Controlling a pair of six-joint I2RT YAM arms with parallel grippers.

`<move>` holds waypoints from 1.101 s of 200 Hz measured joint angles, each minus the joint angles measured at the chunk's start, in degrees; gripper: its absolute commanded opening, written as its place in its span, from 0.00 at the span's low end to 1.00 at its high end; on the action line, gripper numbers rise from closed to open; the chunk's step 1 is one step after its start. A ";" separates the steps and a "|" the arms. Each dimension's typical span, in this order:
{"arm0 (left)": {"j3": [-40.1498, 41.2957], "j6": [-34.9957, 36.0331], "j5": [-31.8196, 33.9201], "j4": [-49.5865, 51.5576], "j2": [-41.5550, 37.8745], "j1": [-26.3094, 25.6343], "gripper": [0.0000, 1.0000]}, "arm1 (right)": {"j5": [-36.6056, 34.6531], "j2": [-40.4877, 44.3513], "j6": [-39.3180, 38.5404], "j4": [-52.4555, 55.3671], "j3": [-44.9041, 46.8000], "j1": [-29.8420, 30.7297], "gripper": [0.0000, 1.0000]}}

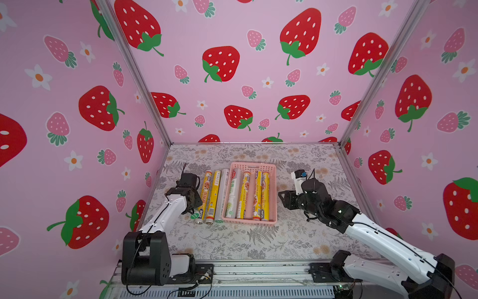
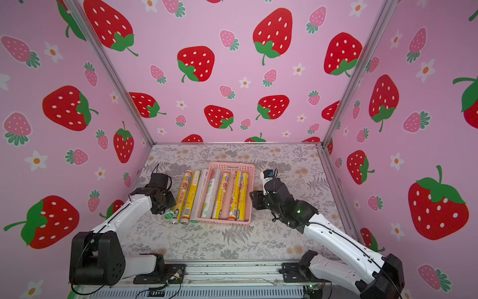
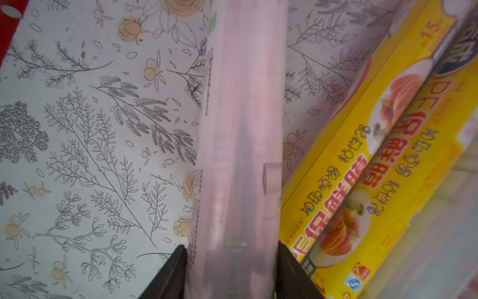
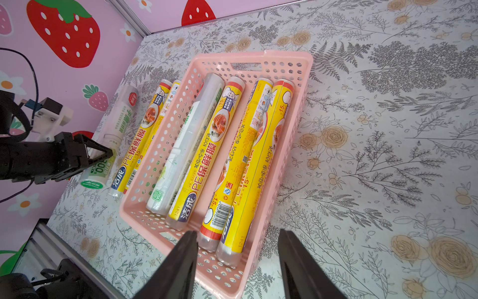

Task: Put the plastic wrap into the basket
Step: Pick up the plastic wrap from the center of the board.

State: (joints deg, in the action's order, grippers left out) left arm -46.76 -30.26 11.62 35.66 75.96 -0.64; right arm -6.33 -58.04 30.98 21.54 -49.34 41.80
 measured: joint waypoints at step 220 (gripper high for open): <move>2.01 -1.55 -0.39 -6.03 10.99 -0.59 0.59 | 0.22 -0.68 0.02 -0.02 0.74 0.00 0.55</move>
State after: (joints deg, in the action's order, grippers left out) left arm -44.75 -31.81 11.22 29.63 86.96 -1.23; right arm -6.11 -58.72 31.00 21.52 -48.60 41.80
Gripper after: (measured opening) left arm 0.620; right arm 0.547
